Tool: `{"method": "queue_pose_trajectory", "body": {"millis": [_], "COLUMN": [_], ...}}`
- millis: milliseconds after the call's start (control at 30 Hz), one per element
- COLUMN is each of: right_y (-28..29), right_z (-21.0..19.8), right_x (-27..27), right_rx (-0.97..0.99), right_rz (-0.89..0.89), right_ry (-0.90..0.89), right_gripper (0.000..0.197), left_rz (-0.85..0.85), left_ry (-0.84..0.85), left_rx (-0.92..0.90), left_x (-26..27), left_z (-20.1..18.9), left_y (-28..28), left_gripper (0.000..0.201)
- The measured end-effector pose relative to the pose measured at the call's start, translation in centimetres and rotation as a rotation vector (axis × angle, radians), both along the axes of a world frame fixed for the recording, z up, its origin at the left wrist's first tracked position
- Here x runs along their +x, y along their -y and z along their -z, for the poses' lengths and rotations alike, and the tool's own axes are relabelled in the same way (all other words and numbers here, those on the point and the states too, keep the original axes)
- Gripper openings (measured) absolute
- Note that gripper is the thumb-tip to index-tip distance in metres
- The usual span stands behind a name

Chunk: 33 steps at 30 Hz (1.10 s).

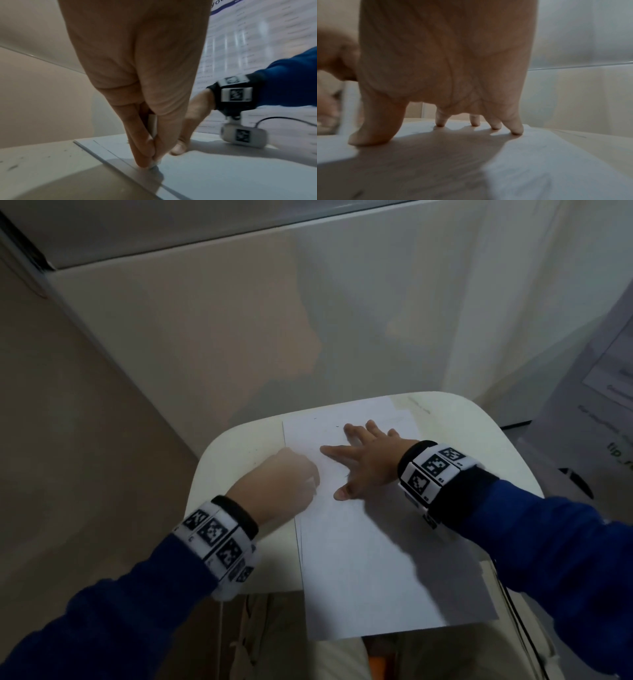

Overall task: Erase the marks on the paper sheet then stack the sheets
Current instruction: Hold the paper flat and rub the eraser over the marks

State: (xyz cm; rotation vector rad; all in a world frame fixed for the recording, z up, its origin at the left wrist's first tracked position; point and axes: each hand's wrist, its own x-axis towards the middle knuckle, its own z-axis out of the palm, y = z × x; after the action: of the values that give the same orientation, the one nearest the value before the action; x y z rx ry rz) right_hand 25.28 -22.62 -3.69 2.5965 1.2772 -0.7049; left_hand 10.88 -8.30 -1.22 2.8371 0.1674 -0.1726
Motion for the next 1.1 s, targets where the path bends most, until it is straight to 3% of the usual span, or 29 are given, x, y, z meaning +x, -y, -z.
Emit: {"method": "queue_pose_trajectory", "body": {"millis": [167,367,633,867,967,1033,1100], "right_y": [-0.2,-0.3,-0.2,-1.1,-0.4,0.2,0.6], "right_z": [0.5,0.5,0.0,-0.9,-0.9,-0.8,-0.7], "right_x": [0.1,0.0,0.0,0.8,0.2,-0.4,-0.9], "right_rx": [0.013,0.009,0.053,0.201,0.309,0.307,0.26], "right_rz": [-0.003,0.002,0.009,-0.042,-0.021,-0.049,-0.076], "right_ry": [0.022,0.032,0.006,-0.005,-0.009,-0.021,-0.049], "right_gripper": [0.098,0.095,0.094,0.085,0.07,0.064,0.07], "left_rz": [0.09,0.011,0.056,-0.046,-0.081,-0.074,-0.076], "left_ry": [-0.086,0.013,0.042,0.082,0.084,0.086,0.085], "left_rx": [-0.066,-0.055,-0.001,-0.017,-0.026,-0.025,-0.036], "left_x": [-2.9,-0.2,0.1,1.6,1.4,1.4,1.7], "left_z": [0.7,0.1,-1.4,-0.4,0.4,0.5,0.5], "left_y": [1.3,0.4,0.3,-0.2,-0.5,-0.8,-1.2], "left_gripper": [0.021,0.022,0.017,0.014,0.02,0.019,0.019]}}
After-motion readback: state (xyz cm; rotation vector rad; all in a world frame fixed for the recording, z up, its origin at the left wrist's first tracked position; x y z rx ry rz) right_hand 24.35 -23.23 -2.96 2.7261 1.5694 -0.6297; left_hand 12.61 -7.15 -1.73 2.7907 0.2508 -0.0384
